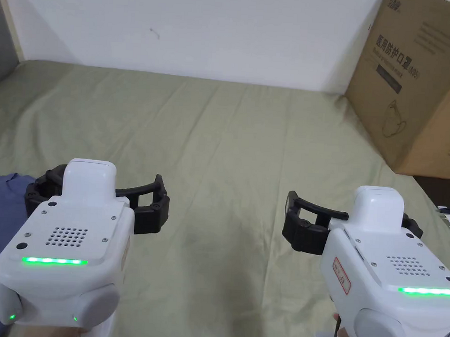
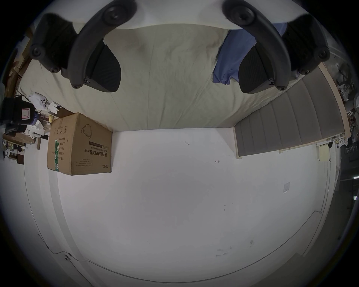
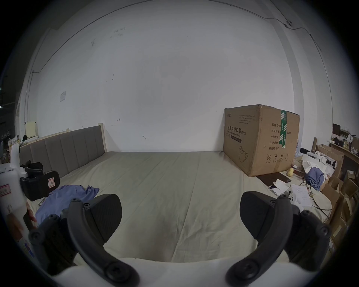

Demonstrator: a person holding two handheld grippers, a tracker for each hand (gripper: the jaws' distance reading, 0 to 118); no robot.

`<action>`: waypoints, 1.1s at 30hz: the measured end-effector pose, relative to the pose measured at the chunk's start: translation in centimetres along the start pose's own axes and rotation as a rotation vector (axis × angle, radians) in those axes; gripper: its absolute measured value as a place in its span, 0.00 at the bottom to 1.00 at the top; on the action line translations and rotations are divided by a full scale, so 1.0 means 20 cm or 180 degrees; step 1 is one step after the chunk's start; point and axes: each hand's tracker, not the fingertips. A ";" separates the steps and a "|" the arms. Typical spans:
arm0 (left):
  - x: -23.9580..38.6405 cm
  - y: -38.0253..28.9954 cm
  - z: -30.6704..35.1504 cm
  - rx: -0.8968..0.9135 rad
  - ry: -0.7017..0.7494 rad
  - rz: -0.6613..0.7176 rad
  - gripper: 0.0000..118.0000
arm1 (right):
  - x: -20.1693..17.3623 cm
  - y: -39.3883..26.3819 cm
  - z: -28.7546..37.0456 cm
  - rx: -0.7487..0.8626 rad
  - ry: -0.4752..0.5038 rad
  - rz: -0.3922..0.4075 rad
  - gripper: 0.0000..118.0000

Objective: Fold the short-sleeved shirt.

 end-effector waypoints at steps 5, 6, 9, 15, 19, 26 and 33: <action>0.01 0.01 0.00 0.0025 -0.0011 -0.0040 1.00 | 0.00 0.00 0.00 0.0033 -0.0008 0.0006 1.00; 0.01 0.01 0.00 0.0032 -0.0014 -0.0041 1.00 | 0.00 0.00 0.00 0.0033 -0.0008 0.0007 1.00; 0.01 0.02 0.00 0.0034 -0.0022 -0.0038 1.00 | 0.01 0.01 0.00 0.0029 0.0002 -0.0014 1.00; 0.01 0.01 0.00 0.0007 -0.0024 -0.0034 1.00 | 0.01 0.01 0.00 0.0028 0.0020 -0.0043 1.00; 0.01 0.02 0.00 -0.0002 -0.0030 -0.0048 1.00 | 0.00 0.01 0.00 0.0009 0.0008 0.0018 1.00; 0.03 0.06 0.02 0.0030 0.0137 -0.0116 0.02 | -0.02 0.05 0.00 -0.0067 -0.0061 0.0162 0.05; 0.02 0.11 0.05 -0.0033 -0.0004 -0.0063 0.00 | 0.06 0.07 0.00 -0.0153 0.0096 -0.0204 0.00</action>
